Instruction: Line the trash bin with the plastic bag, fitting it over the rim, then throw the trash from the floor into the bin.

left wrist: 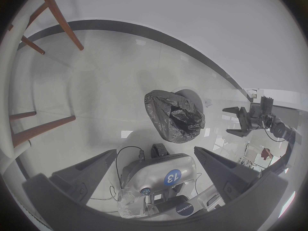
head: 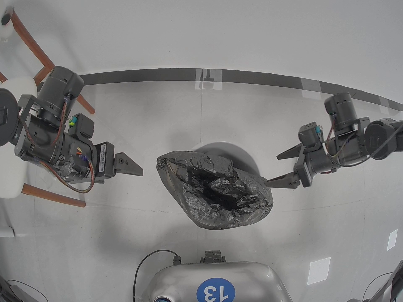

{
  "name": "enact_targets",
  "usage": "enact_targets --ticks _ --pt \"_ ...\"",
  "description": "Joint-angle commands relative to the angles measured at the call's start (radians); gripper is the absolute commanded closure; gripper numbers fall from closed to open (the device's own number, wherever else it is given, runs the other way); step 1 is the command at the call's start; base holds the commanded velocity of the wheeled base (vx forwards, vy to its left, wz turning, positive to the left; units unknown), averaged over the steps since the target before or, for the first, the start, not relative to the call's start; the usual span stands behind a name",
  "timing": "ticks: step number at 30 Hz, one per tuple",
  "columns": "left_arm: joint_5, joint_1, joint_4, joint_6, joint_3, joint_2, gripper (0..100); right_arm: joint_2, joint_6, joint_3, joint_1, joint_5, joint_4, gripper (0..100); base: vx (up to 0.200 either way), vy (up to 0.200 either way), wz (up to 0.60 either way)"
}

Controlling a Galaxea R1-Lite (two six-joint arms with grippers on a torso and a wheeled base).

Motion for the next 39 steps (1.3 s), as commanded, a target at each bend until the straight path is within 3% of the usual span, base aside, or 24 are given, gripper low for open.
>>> enact_targets --ticks 1,12,39 --pt "0.001 0.005 -0.004 0.001 0.005 -0.013 0 0.176 -0.074 -0.142 0.048 -0.062 0.000 0 0.000 0.000 0.00" --pt "0.001 0.008 -0.006 0.003 0.054 -0.059 0 0.254 -0.129 -0.212 0.102 -0.064 0.008 0 0.000 0.000 0.00" --pt "-0.003 0.031 -0.020 -0.002 0.088 -0.125 0 0.360 -0.158 -0.311 0.117 -0.064 0.054 0 0.000 0.000 0.00"
